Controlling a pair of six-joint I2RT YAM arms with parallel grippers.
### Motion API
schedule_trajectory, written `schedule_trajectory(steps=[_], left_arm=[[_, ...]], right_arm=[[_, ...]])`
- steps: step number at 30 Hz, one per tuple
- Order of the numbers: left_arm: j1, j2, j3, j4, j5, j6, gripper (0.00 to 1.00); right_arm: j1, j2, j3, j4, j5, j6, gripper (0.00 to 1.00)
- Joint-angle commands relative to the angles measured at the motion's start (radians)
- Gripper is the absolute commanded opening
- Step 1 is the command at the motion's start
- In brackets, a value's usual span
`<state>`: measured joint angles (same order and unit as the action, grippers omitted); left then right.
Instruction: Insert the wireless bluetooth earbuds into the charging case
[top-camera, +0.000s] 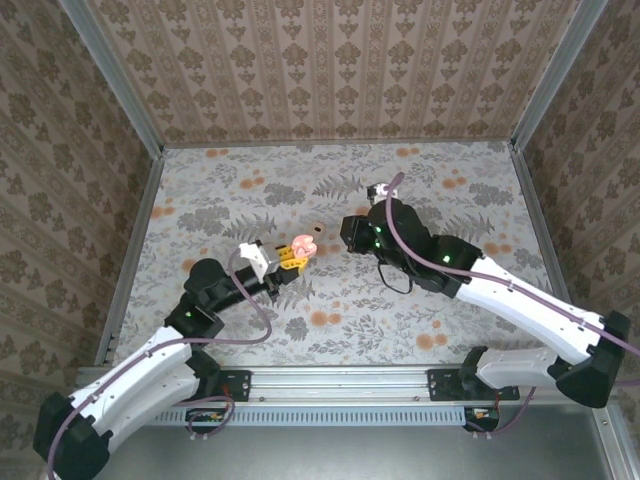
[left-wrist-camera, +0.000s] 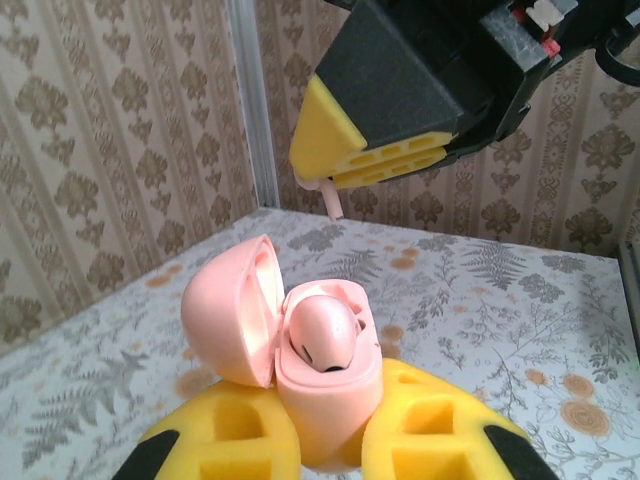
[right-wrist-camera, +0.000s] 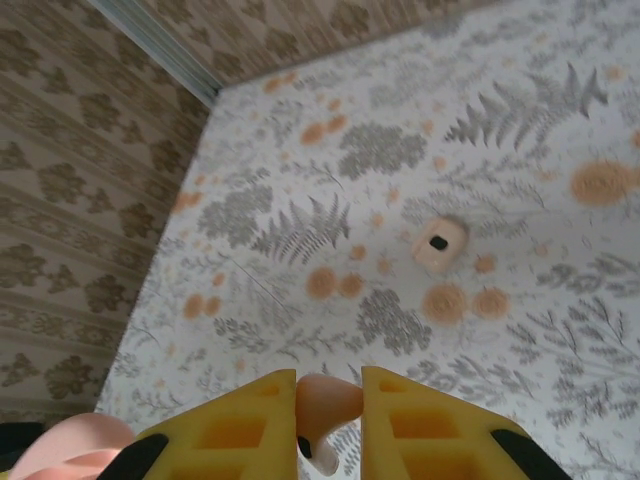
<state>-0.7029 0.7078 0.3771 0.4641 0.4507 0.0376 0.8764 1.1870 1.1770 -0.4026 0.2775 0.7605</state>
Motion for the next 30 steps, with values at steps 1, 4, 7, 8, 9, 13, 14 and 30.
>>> schedule_trajectory(steps=[1,4,7,8,9,13,14,30], left_arm=[[-0.024,0.023,0.004,0.126,-0.002,0.093,0.0],[-0.042,0.05,0.005,0.177,0.021,0.133,0.0],[-0.061,0.068,-0.006,0.235,0.024,0.181,0.0],[-0.069,0.071,-0.005,0.237,0.02,0.204,0.0],[-0.077,0.071,-0.001,0.234,0.012,0.228,0.0],[-0.093,0.064,0.018,0.202,-0.024,0.298,0.0],[-0.093,0.062,0.025,0.183,-0.03,0.314,0.0],[-0.093,0.078,0.073,0.15,-0.046,0.199,0.0]], right_arm=[[0.013,-0.06,-0.046,0.118,0.03,-0.072,0.18],[0.015,-0.102,-0.08,0.197,-0.017,-0.104,0.18],[0.016,-0.138,-0.109,0.252,-0.048,-0.116,0.18],[0.016,-0.15,-0.117,0.263,-0.052,-0.122,0.18],[0.016,-0.161,-0.124,0.27,-0.055,-0.127,0.18],[0.016,-0.192,-0.14,0.284,-0.059,-0.154,0.17],[0.015,-0.197,-0.145,0.291,-0.064,-0.161,0.17],[0.067,-0.17,-0.17,0.432,-0.194,-0.287,0.16]])
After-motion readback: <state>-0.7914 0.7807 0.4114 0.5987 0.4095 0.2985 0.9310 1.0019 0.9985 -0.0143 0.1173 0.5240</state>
